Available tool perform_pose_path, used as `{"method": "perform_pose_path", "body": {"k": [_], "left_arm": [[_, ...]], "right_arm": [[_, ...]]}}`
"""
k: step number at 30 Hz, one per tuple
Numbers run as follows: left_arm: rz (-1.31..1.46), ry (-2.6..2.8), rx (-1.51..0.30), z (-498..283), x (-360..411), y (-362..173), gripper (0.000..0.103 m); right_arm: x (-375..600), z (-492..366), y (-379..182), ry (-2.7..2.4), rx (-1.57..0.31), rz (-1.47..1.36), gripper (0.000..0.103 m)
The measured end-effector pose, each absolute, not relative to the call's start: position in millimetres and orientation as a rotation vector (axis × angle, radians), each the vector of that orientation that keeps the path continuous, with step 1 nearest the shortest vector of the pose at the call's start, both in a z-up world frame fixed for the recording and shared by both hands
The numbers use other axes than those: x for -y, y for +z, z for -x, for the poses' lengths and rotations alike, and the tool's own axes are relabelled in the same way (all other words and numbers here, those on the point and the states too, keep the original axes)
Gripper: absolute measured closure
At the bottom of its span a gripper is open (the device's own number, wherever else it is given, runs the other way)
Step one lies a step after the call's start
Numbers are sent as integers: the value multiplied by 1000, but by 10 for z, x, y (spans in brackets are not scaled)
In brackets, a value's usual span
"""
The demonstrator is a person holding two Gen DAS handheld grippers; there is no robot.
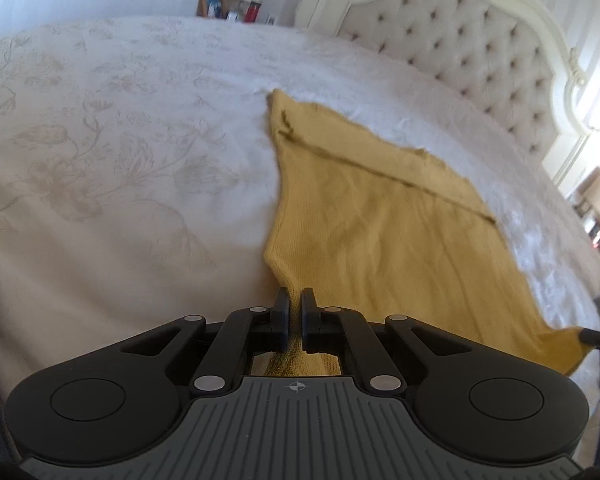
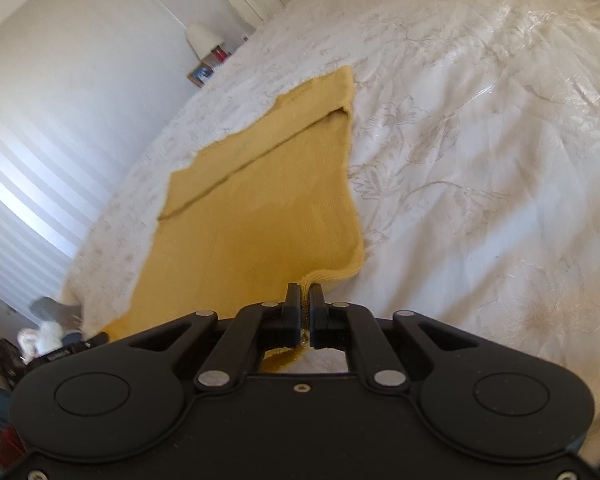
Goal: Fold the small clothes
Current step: 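Close both grippers on the sweater's hem end, then lift the held hem with both grippers and fold it toward the collar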
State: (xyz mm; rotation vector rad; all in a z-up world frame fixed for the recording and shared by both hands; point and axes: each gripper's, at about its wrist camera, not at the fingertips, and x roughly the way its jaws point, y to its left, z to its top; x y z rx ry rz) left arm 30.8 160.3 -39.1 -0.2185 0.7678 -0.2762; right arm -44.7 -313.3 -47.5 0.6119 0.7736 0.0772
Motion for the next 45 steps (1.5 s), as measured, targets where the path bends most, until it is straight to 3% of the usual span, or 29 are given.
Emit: {"method": "perform_pose_path", "body": {"k": [8,13,14,15,18,20,21,22,23,24,33,45], "left_arm": [[167,-246,-874,-220,-1632,-603,98],[206,-238,-925,-296,-1679,-679,92],[212,-246,-929,-308,-1679,-688,85],[222,-265,-929,-313,-1671,-699,75],[226,-306,-918,-311,-1615,-717,53],[187,-317,-910,-299,-1507,-719,47],[157,-314,-907,-290,-1459,-718,48],[129,-315,-904,-284,-1422,-711,53],[123,-329,-898,-281,-1416,-701,87],[154,-353,-896,-282,-1444,-690,96],[330,-394,-715,-479,-1642,-145,97],[310,-419,-532,-1262,-1384,346,97]], "right_arm": [[3101,560,-586,69,-867,-608,93],[3121,495,-717,60,-922,-631,81],[3129,482,-746,57,-928,-638,69],[3135,465,-776,50,-937,-638,50],[3132,438,-859,56,-942,-645,46],[3126,416,-895,68,-941,-661,46],[3120,413,-907,84,-940,-674,53],[3111,405,-920,100,-944,-685,67],[3091,404,-927,106,-948,-684,88],[3072,414,-920,111,-945,-673,93],[3233,321,-373,155,-693,-745,93],[3528,-755,46,134,-514,-657,93]]}}
